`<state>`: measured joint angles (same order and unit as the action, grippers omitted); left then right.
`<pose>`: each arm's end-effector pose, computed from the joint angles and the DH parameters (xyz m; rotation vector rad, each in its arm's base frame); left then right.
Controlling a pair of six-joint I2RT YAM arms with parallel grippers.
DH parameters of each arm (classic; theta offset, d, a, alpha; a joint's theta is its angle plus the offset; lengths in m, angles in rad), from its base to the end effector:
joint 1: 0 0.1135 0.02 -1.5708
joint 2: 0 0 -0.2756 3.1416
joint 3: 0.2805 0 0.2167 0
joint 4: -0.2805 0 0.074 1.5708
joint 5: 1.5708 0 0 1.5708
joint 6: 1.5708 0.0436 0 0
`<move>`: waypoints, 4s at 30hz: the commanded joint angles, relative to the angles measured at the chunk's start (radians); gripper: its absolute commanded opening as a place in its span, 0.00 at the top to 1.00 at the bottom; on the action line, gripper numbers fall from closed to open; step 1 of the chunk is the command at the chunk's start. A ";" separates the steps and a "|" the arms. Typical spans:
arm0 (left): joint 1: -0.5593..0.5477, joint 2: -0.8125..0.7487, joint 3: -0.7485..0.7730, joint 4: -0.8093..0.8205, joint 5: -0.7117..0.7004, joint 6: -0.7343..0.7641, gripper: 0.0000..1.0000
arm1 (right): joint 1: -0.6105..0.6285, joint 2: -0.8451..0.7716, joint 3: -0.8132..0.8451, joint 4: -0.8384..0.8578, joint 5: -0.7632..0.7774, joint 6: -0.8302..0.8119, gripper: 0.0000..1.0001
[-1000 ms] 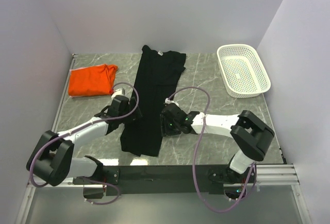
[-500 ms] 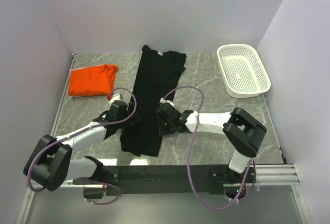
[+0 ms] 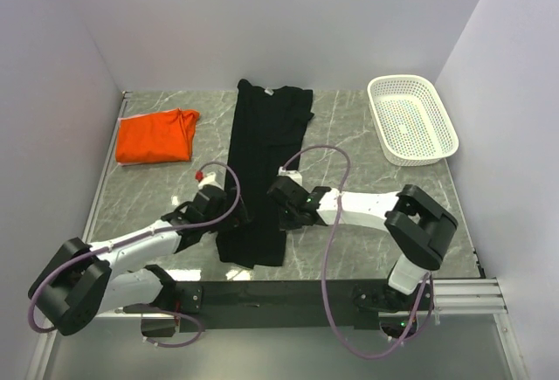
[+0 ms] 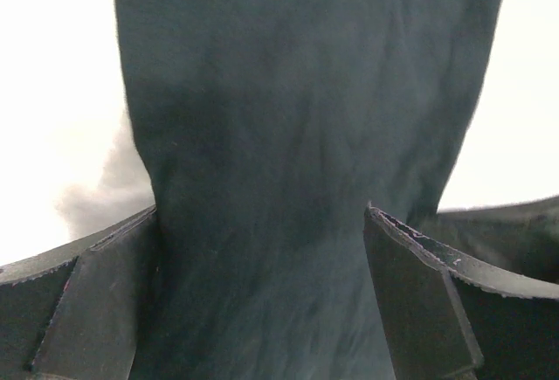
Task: Fold and stack the t-shirts
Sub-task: Fold the tshirt
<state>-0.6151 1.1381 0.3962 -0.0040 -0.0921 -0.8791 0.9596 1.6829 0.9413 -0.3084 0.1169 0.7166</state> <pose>0.1532 -0.1033 0.1875 -0.3642 2.3752 -0.6331 0.1782 0.2454 0.1892 -0.2830 2.6619 0.4254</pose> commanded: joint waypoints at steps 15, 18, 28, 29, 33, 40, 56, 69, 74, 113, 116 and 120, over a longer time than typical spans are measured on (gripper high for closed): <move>-0.353 -0.159 -0.008 -0.218 -0.217 -0.264 0.01 | -0.082 -0.339 -0.136 -0.187 0.173 0.003 0.67; -0.385 -0.271 -0.023 -0.302 -0.305 -0.297 0.01 | -0.064 -0.431 -0.128 -0.227 0.179 0.018 0.59; -0.460 -0.379 -0.091 -0.353 -0.333 -0.319 0.02 | 0.079 -0.470 -0.214 -0.008 -0.055 0.078 0.54; -0.466 -0.370 -0.091 -0.347 -0.334 -0.322 0.02 | 0.085 -0.447 -0.211 0.014 -0.060 0.084 0.54; -0.492 -0.316 -0.077 -0.320 -0.334 -0.327 0.02 | 0.094 -0.330 -0.197 0.049 -0.092 0.090 0.54; -0.564 -0.250 -0.036 -0.298 -0.386 -0.333 0.02 | 0.099 -0.255 -0.208 0.058 -0.089 0.104 0.55; -0.615 -0.221 0.000 -0.329 -0.437 -0.333 0.01 | 0.123 -0.236 -0.269 0.084 -0.088 0.159 0.55; -0.656 -0.222 -0.019 -0.283 -0.463 -0.293 0.03 | 0.128 -0.261 -0.231 0.059 -0.086 0.136 1.00; -0.719 -0.160 0.025 -0.309 -0.530 -0.287 0.04 | 0.105 -0.305 -0.168 -0.043 -0.033 0.098 1.00; -0.943 0.322 0.379 -0.538 -0.747 -0.218 0.42 | -0.004 -0.276 -0.208 -0.028 -0.051 0.047 1.00; -0.943 0.316 0.372 -0.524 -0.742 -0.210 0.47 | -0.004 -0.278 -0.210 -0.028 -0.051 0.047 1.00; -0.943 0.301 0.356 -0.485 -0.712 -0.173 0.53 | -0.002 -0.278 -0.210 -0.029 -0.049 0.047 1.00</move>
<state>-1.5520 1.4796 0.7586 -0.5404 -0.8127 -1.1015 0.9611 1.4044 0.7433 -0.3584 0.0593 0.7681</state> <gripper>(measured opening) 0.478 0.007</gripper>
